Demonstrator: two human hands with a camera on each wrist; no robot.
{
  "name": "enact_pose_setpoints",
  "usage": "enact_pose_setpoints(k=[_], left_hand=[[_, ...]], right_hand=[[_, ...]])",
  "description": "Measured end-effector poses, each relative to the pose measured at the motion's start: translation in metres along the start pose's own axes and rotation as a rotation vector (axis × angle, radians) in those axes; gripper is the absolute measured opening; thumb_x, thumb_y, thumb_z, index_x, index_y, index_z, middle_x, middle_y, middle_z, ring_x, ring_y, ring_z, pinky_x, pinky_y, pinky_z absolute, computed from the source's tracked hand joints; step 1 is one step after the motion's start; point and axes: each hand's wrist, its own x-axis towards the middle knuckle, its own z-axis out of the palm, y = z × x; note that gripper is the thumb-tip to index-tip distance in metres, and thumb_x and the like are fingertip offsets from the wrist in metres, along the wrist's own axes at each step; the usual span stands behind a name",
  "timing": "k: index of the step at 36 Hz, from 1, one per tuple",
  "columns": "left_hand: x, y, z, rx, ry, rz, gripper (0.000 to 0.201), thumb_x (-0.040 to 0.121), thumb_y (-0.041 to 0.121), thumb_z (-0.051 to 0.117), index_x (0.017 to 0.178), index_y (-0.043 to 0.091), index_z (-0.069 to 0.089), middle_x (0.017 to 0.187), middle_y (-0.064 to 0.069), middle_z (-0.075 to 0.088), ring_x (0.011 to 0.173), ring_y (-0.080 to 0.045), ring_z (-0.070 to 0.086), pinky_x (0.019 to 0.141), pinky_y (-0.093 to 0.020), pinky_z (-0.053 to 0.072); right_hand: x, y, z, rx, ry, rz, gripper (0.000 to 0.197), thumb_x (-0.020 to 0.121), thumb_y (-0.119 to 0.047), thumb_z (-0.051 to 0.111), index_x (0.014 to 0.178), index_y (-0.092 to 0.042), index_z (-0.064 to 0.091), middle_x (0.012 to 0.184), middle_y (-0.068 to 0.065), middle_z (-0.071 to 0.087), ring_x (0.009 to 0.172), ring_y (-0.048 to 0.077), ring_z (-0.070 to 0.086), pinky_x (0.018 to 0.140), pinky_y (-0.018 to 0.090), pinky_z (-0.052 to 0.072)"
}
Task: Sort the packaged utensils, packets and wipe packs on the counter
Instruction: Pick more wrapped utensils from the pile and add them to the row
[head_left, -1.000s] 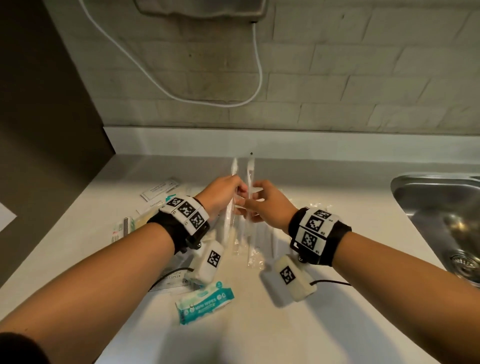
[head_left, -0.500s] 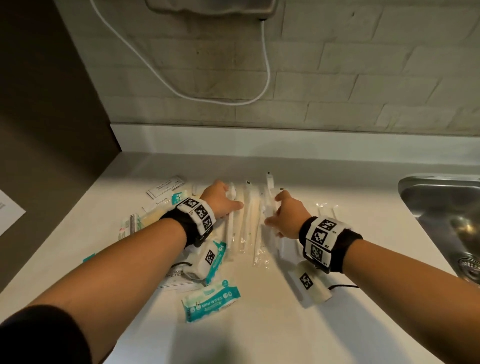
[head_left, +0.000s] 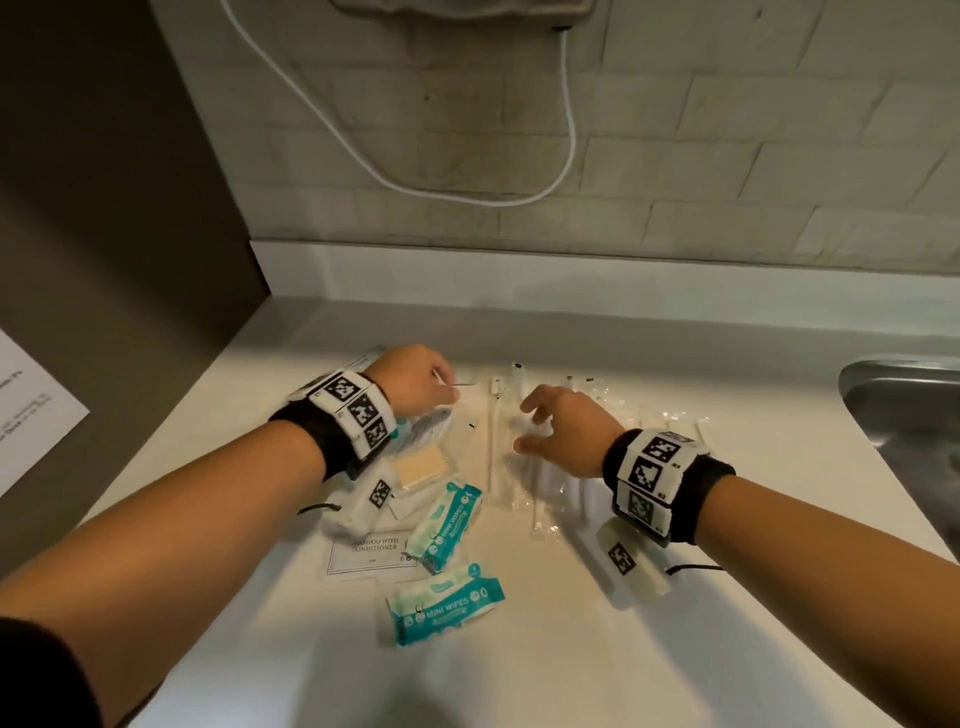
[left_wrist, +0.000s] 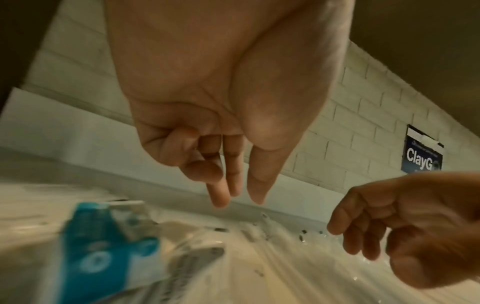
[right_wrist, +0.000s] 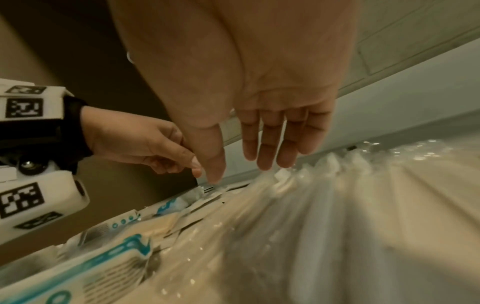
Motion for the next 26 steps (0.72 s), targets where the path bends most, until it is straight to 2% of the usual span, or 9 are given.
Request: enact_pose_setpoints(k=[3, 5, 8, 12, 16, 19, 22, 24, 26], left_hand=[[-0.018, -0.018, -0.002, 0.081, -0.043, -0.001, 0.04, 0.08, 0.049, 0.071, 0.111, 0.026, 0.064, 0.103, 0.006, 0.065, 0.089, -0.011, 0.061, 0.085, -0.032, 0.052], [-0.031, -0.026, 0.004, 0.134, -0.136, 0.014, 0.061, 0.071, 0.062, 0.073, 0.122, 0.03, 0.06, 0.114, 0.01, 0.063, 0.099, -0.009, 0.06, 0.09, -0.033, 0.051], [-0.044, -0.037, 0.016, 0.265, -0.184, 0.043, 0.078, 0.069, 0.061, 0.075, 0.136, 0.029, 0.052, 0.128, 0.01, 0.058, 0.112, -0.014, 0.058, 0.093, -0.031, 0.048], [-0.052, -0.048, 0.024, 0.354, -0.143, 0.089, 0.071, 0.077, 0.055, 0.071, 0.14, 0.031, 0.049, 0.129, 0.008, 0.054, 0.116, -0.016, 0.056, 0.095, -0.033, 0.048], [-0.053, -0.063, 0.012, 0.363, -0.14, 0.018, 0.065, 0.076, 0.055, 0.072, 0.135, 0.033, 0.054, 0.124, 0.009, 0.059, 0.108, -0.016, 0.059, 0.088, -0.03, 0.05], [-0.053, -0.073, 0.004, 0.34, -0.14, -0.038, 0.064, 0.074, 0.055, 0.075, 0.13, 0.031, 0.058, 0.123, 0.009, 0.064, 0.107, -0.015, 0.062, 0.091, -0.033, 0.052], [-0.051, -0.08, 0.0, 0.3, -0.14, -0.083, 0.061, 0.073, 0.052, 0.077, 0.125, 0.027, 0.06, 0.117, 0.008, 0.065, 0.103, -0.014, 0.062, 0.091, -0.034, 0.052], [-0.048, -0.082, -0.001, 0.27, -0.14, -0.102, 0.054, 0.072, 0.047, 0.08, 0.117, 0.027, 0.06, 0.106, 0.008, 0.062, 0.095, -0.014, 0.061, 0.086, -0.032, 0.052], [-0.044, -0.083, -0.001, 0.204, -0.14, -0.12, 0.047, 0.071, 0.041, 0.082, 0.109, 0.026, 0.059, 0.098, 0.008, 0.06, 0.09, -0.014, 0.06, 0.083, -0.032, 0.053]], right_hand=[[0.012, -0.016, 0.005, -0.1, -0.014, -0.116, 0.036, 0.09, -0.036, 0.059, 0.123, -0.02, 0.056, 0.121, 0.001, 0.062, 0.106, 0.019, 0.057, 0.096, 0.038, 0.048], [0.024, -0.027, 0.007, -0.158, -0.021, -0.166, 0.035, 0.093, -0.037, 0.054, 0.124, -0.02, 0.058, 0.125, 0.001, 0.061, 0.113, 0.021, 0.054, 0.099, 0.039, 0.046], [0.043, -0.042, 0.011, -0.278, -0.067, -0.202, 0.041, 0.093, -0.036, 0.054, 0.131, -0.021, 0.053, 0.131, 0.002, 0.058, 0.12, 0.026, 0.05, 0.103, 0.043, 0.043], [0.065, -0.06, 0.016, -0.467, -0.139, -0.202, 0.059, 0.087, -0.036, 0.063, 0.141, -0.023, 0.042, 0.137, 0.004, 0.053, 0.125, 0.029, 0.049, 0.104, 0.046, 0.042], [0.074, -0.072, 0.021, -0.634, -0.239, -0.163, 0.069, 0.081, -0.042, 0.069, 0.14, -0.022, 0.041, 0.133, 0.006, 0.051, 0.125, 0.03, 0.045, 0.103, 0.046, 0.041], [0.077, -0.076, 0.022, -0.66, -0.269, -0.191, 0.065, 0.08, -0.044, 0.068, 0.138, -0.027, 0.044, 0.131, 0.008, 0.047, 0.124, 0.031, 0.043, 0.099, 0.047, 0.042], [0.077, -0.078, 0.02, -0.684, -0.299, -0.201, 0.068, 0.082, -0.045, 0.066, 0.142, -0.03, 0.04, 0.135, 0.006, 0.044, 0.127, 0.031, 0.042, 0.102, 0.048, 0.041], [0.076, -0.081, 0.019, -0.661, -0.321, -0.203, 0.064, 0.084, -0.041, 0.066, 0.142, -0.026, 0.041, 0.134, 0.005, 0.048, 0.125, 0.03, 0.047, 0.103, 0.045, 0.041], [0.076, -0.083, 0.019, -0.632, -0.322, -0.22, 0.051, 0.084, -0.033, 0.067, 0.131, -0.019, 0.051, 0.125, 0.005, 0.057, 0.115, 0.028, 0.055, 0.099, 0.043, 0.044]])
